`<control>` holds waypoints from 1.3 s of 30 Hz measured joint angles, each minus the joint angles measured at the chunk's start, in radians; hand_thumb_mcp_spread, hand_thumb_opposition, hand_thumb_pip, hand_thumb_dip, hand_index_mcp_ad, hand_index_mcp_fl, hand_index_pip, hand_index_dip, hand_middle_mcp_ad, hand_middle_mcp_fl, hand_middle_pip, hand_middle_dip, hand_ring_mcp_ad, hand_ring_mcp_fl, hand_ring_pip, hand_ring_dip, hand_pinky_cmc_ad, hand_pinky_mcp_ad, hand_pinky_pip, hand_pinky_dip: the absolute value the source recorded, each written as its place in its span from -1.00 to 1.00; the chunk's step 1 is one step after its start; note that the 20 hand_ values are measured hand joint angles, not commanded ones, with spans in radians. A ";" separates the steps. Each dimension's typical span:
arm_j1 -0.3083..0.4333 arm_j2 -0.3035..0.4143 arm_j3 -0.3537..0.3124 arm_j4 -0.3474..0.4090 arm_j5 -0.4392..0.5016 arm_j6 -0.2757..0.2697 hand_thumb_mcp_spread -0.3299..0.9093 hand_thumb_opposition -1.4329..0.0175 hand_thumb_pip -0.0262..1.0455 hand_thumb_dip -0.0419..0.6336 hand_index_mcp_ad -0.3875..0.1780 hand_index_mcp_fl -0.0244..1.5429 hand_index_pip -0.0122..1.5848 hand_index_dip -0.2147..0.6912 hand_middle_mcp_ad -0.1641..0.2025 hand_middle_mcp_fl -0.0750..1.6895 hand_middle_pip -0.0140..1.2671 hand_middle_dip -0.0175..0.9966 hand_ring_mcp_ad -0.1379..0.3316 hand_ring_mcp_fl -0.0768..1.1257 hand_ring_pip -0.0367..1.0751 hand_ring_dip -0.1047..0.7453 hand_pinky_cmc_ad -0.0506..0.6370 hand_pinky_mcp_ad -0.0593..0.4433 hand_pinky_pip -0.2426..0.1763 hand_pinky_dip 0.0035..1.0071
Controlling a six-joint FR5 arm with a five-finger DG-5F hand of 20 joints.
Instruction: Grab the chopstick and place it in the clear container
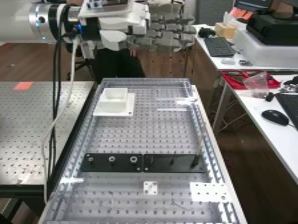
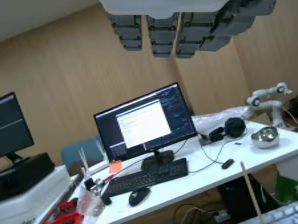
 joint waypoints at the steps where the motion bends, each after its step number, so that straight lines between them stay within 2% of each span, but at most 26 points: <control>1: -0.002 -0.012 -0.009 0.025 0.003 0.025 -0.46 0.99 -0.91 -0.86 0.28 -0.98 -0.97 -0.48 0.30 -0.90 -0.97 -0.88 -0.20 -0.84 -0.91 -0.71 -0.81 -0.75 0.11 -0.98; 4: -0.008 -0.042 -0.031 0.087 0.016 0.085 -0.46 0.99 -0.91 -0.86 0.33 -0.98 -0.97 -0.48 0.22 -0.90 -0.97 -0.88 -0.20 -0.86 -0.91 -0.71 -0.91 -0.76 0.11 -0.97; 5: -0.010 -0.049 -0.037 0.103 0.020 0.100 -0.46 0.93 -0.90 -0.88 0.35 -0.98 -0.97 -0.48 0.22 -0.91 -0.97 -0.88 -0.21 -0.87 -0.91 -0.71 -0.92 -0.76 0.11 -0.97; 6: -0.013 -0.059 -0.045 0.130 0.026 0.124 -0.41 0.81 -0.74 -0.88 0.39 -0.98 -0.97 -0.48 0.22 -0.90 -0.95 -0.88 -0.21 -0.87 -0.90 -0.71 -0.92 -0.74 0.10 -0.93; 8: -0.017 -0.077 -0.060 0.177 0.041 0.165 -0.29 0.59 -0.48 -0.86 0.40 -0.98 -0.97 -0.48 0.22 -0.90 -0.90 -0.88 -0.17 -0.86 -0.89 -0.71 -0.82 -0.74 0.10 -0.83; 11: -0.024 -0.111 -0.083 0.253 0.076 0.229 -0.24 0.34 -0.47 -0.87 0.50 -0.98 -0.94 -0.43 0.22 -0.91 -0.83 -0.88 0.03 -0.87 -0.86 -0.71 -0.62 -0.54 0.03 -0.65; 12: -0.027 -0.125 -0.090 0.278 0.086 0.252 -0.21 0.30 -0.37 -0.86 0.51 -0.98 -0.93 -0.39 0.22 -0.90 -0.82 -0.89 0.12 -0.86 -0.83 -0.71 -0.57 -0.49 -0.05 -0.58; 16: -0.031 -0.160 -0.107 0.337 0.117 0.319 -0.21 0.24 -0.34 -0.86 0.54 -0.98 -0.92 -0.25 0.23 -0.86 -0.80 -0.81 0.30 -0.86 -0.83 -0.71 -0.39 -0.30 -0.26 -0.43; 17: -0.031 -0.164 -0.110 0.348 0.121 0.326 -0.20 0.22 -0.33 -0.86 0.54 -0.98 -0.92 -0.24 0.23 -0.82 -0.79 -0.79 0.32 -0.87 -0.82 -0.71 -0.39 -0.31 -0.28 -0.40; 22: -0.035 -0.202 -0.133 0.446 0.217 0.394 -0.14 0.17 -0.13 -0.86 0.54 -0.87 -0.90 -0.14 0.22 -0.76 -0.80 -0.65 0.32 -0.87 -0.77 -0.71 -0.39 -0.25 -0.27 -0.34; 24: -0.036 -0.216 -0.139 0.472 0.237 0.421 -0.12 0.15 -0.02 -0.86 0.54 -0.81 -0.90 -0.04 0.22 -0.65 -0.79 -0.56 0.34 -0.87 -0.77 -0.71 -0.38 -0.24 -0.27 -0.33; 26: -0.036 -0.230 -0.143 0.496 0.254 0.452 -0.09 0.12 0.00 -0.82 0.54 -0.77 -0.90 -0.01 0.22 -0.61 -0.79 -0.52 0.34 -0.87 -0.76 -0.71 -0.38 -0.26 -0.27 -0.31; 28: -0.037 -0.259 -0.150 0.548 0.314 0.508 -0.04 0.11 0.09 -0.73 0.54 -0.71 -0.90 -0.02 0.22 -0.60 -0.80 -0.46 0.34 -0.87 -0.77 -0.71 -0.38 -0.26 -0.27 -0.30; 31: -0.037 -0.287 -0.153 0.600 0.375 0.550 -0.03 0.07 0.21 -0.62 0.54 -0.59 -0.90 0.03 0.22 -0.50 -0.79 -0.30 0.35 -0.87 -0.76 -0.70 -0.38 -0.25 -0.27 -0.30; 33: -0.037 -0.302 -0.152 0.619 0.406 0.574 0.02 0.06 0.32 -0.53 0.53 -0.57 -0.90 0.03 0.22 -0.46 -0.80 -0.26 0.37 -0.87 -0.77 -0.70 -0.39 -0.25 -0.27 -0.30; 36: -0.037 -0.327 -0.142 0.630 0.433 0.611 0.05 0.06 0.38 -0.39 0.53 -0.55 -0.88 -0.01 0.24 -0.46 -0.79 -0.17 0.35 -0.82 -0.79 -0.65 -0.38 -0.26 -0.27 -0.31; 39: -0.038 -0.351 -0.124 0.629 0.449 0.650 0.05 0.03 0.42 -0.29 0.52 -0.50 -0.72 -0.10 0.22 -0.43 -0.79 -0.09 0.37 -0.75 -0.80 -0.58 -0.38 -0.22 -0.27 -0.31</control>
